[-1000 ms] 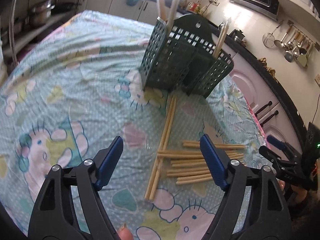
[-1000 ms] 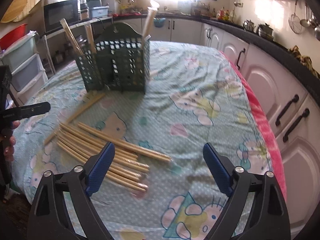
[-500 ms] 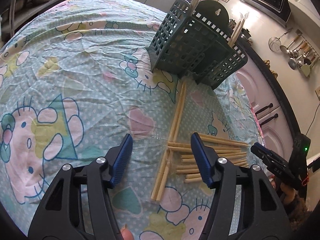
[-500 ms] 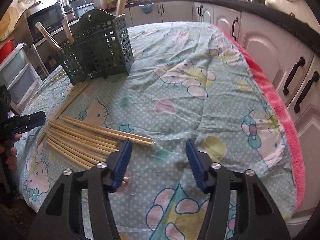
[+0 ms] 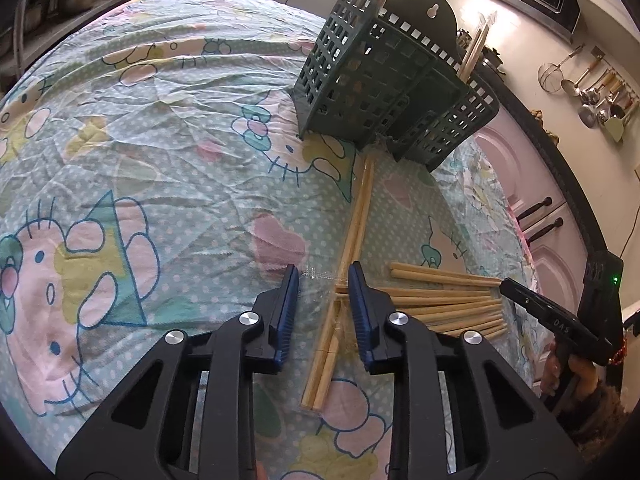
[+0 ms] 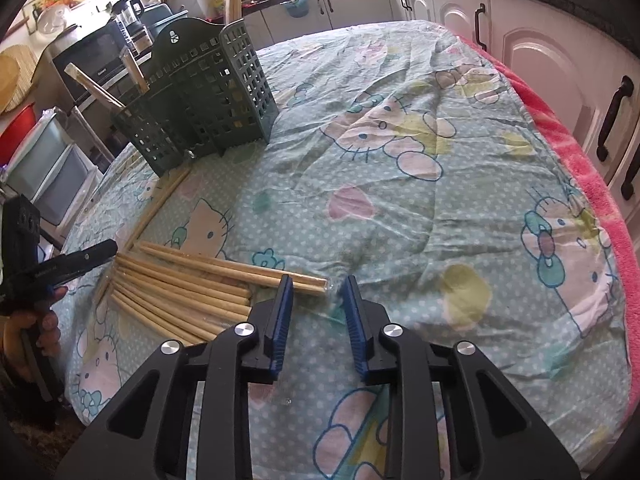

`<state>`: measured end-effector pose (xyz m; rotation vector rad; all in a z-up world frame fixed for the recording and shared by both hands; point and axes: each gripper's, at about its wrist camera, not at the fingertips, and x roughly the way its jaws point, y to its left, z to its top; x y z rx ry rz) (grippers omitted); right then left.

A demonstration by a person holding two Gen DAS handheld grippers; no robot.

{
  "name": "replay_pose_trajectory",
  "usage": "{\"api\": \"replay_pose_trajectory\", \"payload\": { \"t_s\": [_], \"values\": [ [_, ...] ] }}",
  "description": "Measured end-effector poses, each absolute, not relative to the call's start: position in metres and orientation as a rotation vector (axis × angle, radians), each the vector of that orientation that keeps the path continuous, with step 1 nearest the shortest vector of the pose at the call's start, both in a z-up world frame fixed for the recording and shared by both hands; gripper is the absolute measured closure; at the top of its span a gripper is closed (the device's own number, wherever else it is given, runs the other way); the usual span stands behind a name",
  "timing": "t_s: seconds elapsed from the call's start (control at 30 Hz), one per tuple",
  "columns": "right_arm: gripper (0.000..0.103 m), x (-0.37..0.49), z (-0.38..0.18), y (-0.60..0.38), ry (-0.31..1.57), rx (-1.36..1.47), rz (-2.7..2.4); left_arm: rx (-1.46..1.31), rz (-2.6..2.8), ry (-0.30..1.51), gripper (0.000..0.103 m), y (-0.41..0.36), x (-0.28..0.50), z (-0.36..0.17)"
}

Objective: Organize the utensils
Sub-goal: 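Close the left gripper on a chopstick while the right gripper closes on one, then lift the chopsticks with both grippers and carry them over the caddy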

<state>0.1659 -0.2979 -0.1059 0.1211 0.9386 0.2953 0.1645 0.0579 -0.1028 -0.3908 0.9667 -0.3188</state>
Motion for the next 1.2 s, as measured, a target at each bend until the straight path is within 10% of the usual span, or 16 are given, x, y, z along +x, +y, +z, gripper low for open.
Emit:
{"api": "replay_pose_trajectory", "payload": {
  "t_s": [1.2],
  "values": [
    [0.101,0.176,-0.070,-0.289,0.792,-0.013,0.301,-0.476,-0.408,0.875,0.103,0.075,0.154,-0.069]
  ]
}}
